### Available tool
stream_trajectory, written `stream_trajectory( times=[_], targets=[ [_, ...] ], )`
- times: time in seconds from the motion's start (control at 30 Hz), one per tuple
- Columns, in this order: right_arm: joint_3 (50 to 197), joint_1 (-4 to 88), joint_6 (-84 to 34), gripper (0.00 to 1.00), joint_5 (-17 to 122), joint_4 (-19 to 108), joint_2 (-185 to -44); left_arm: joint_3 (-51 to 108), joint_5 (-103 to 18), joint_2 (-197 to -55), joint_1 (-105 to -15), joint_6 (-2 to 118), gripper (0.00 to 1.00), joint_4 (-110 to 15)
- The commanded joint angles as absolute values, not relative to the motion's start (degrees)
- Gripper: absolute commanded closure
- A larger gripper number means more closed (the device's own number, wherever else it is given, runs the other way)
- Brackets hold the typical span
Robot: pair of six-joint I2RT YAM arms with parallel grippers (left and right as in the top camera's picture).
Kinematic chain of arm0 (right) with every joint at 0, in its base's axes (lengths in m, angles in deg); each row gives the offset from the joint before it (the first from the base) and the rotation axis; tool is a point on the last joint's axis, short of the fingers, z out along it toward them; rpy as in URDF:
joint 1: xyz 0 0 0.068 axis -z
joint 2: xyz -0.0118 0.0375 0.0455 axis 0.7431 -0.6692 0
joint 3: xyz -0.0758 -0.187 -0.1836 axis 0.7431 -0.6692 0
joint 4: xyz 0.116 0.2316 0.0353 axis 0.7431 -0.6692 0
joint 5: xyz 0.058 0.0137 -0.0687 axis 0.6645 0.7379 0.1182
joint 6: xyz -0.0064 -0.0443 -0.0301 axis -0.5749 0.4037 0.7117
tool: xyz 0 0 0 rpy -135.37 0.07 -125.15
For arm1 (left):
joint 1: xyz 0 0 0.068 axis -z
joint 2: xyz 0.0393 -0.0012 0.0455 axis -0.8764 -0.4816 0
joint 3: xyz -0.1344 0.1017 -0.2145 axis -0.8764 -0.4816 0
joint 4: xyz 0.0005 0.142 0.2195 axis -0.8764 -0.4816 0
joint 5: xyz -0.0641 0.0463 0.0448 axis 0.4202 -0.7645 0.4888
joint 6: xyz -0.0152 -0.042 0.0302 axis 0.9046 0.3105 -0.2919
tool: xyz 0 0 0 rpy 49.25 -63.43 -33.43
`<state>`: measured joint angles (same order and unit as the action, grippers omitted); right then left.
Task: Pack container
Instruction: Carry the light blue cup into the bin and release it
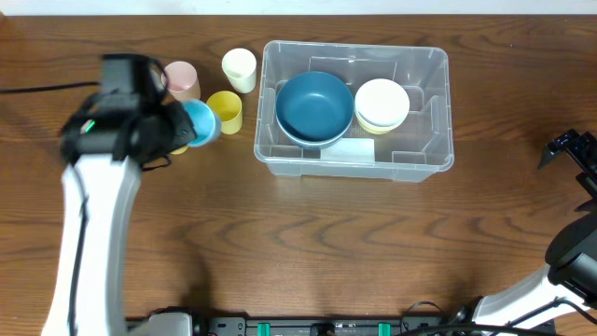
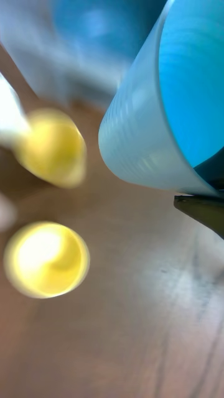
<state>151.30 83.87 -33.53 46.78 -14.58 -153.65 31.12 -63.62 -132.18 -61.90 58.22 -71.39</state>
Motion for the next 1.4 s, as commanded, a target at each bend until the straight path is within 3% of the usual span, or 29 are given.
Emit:
stream_trajectory(
  times=[0.0, 0.23, 0.43, 0.6, 0.97, 1.37],
  targets=[
    [151.3, 84.5, -34.4, 0.01, 46.7, -14.6, -152.2, 33.5, -61.3, -125.4, -60.4, 59.0, 0.94, -71.3],
    [151.3, 84.5, -34.4, 0.01, 46.7, -14.6, -152.2, 33.7, -59.6, -119.1, -45.2, 59.2, 0.94, -62.3],
    [151.3, 84.5, -34.4, 0.01, 46.7, -14.6, -152.2, 33.7, -67.1, -126.5, -30.3, 59.2, 0.95, -52.4],
    [151.3, 84.5, -34.4, 0.01, 46.7, -14.6, -152.2, 33.7, -68.1, -136.1, -23.4, 59.2, 0.94, -45.1],
    [151.3, 84.5, -34.4, 0.01, 46.7, -14.6, -152.2, 33.7, -69.0, -152.6, -21.3, 59.2, 0.94, -42.1],
    [151.3, 84.5, -34.4, 0.01, 46.7, -14.6, -152.2, 33.7, -70.2, -158.3, -21.3, 59.2, 0.94, -43.3]
  ],
)
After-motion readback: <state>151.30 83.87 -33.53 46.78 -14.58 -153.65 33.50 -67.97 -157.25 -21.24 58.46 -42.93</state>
